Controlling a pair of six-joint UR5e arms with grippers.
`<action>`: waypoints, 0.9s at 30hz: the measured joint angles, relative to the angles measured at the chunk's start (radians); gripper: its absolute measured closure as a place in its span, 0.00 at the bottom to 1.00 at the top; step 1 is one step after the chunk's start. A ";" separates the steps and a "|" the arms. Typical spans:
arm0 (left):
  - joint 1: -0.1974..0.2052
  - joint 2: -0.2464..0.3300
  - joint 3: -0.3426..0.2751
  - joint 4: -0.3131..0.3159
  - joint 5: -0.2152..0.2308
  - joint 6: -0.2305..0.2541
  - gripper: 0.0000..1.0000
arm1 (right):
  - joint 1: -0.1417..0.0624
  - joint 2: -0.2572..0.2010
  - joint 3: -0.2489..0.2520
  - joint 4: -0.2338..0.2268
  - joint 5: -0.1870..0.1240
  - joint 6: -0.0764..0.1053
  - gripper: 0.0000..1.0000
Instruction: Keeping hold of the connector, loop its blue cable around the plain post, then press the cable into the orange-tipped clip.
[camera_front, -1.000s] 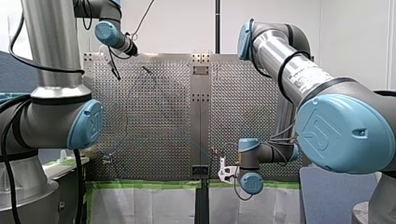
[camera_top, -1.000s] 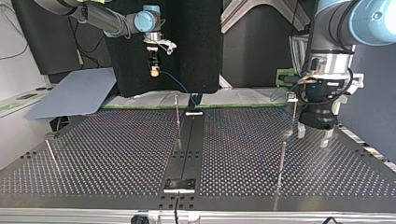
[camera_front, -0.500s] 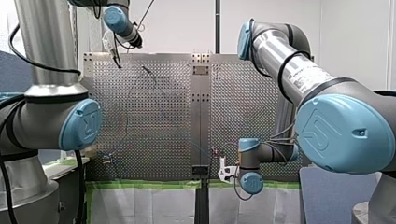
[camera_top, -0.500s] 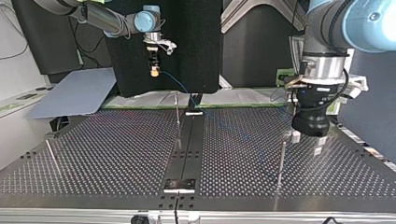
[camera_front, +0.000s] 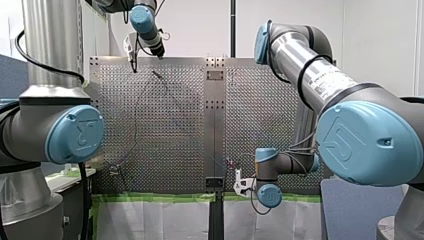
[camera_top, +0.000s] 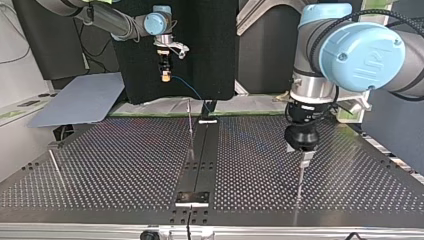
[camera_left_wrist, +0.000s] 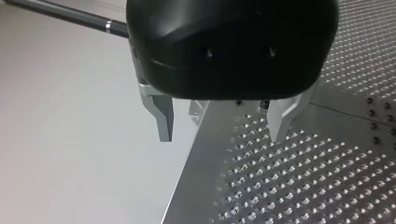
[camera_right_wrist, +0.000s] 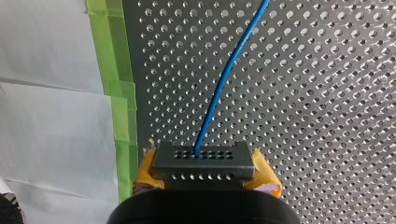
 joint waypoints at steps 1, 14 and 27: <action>-0.008 -0.004 0.009 -0.009 -0.009 0.009 0.00 | 0.000 0.000 0.000 0.000 0.000 0.000 1.00; -0.028 -0.014 0.119 -0.130 -0.102 0.105 0.00 | 0.004 0.000 -0.002 0.007 0.000 0.000 1.00; -0.030 -0.015 0.122 -0.250 -0.177 0.108 0.00 | 0.005 0.000 -0.003 0.010 0.000 0.000 1.00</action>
